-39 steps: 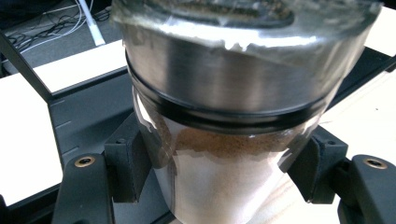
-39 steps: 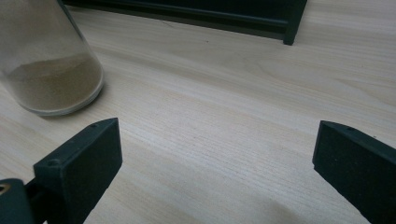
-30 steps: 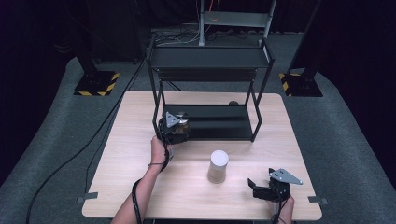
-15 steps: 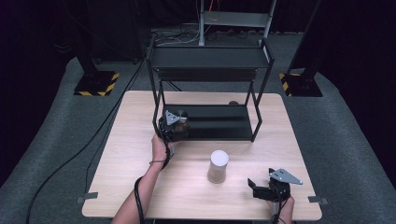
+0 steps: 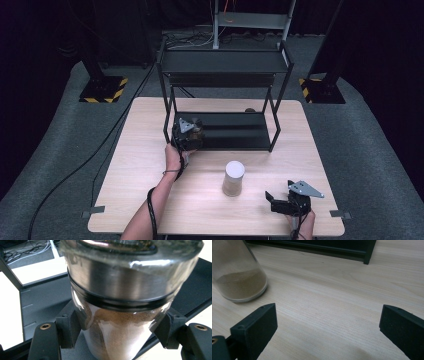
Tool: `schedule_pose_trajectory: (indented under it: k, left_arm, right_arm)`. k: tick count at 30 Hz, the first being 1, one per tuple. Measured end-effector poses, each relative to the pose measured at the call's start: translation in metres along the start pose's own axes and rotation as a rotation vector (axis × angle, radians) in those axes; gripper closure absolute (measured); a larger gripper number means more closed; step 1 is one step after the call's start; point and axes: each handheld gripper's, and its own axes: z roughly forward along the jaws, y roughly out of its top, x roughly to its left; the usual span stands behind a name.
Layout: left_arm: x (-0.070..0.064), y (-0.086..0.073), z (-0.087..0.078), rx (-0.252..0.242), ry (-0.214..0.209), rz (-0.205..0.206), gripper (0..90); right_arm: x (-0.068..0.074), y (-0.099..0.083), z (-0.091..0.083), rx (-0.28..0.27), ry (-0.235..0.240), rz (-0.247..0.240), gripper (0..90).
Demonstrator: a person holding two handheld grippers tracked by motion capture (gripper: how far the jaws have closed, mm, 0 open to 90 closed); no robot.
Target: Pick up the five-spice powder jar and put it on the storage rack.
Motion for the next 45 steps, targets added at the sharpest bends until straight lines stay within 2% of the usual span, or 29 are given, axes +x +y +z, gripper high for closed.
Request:
schedule_pose_trajectory:
  k: [15,17,28,45]
  left_arm:
    - [-0.002,-0.005,0.01,0.014,0.025,0.006,31.3]
    - [-0.001,-0.007,0.011,0.008,0.02,-0.006,31.3]
    - [-0.002,-0.013,0.013,-0.018,0.027,-0.01,31.2]
    - [-0.003,-0.012,0.016,-0.02,0.035,-0.007,31.0]
  right_arm:
    - [0.0,0.0,0.0,0.002,0.003,-0.001,0.6]
    - [0.0,0.0,0.0,0.0,0.002,-0.001,0.6]
    - [0.0,0.0,0.0,0.001,0.003,-0.002,0.6]
    - [0.0,0.0,0.0,-0.001,0.002,-0.002,0.6]
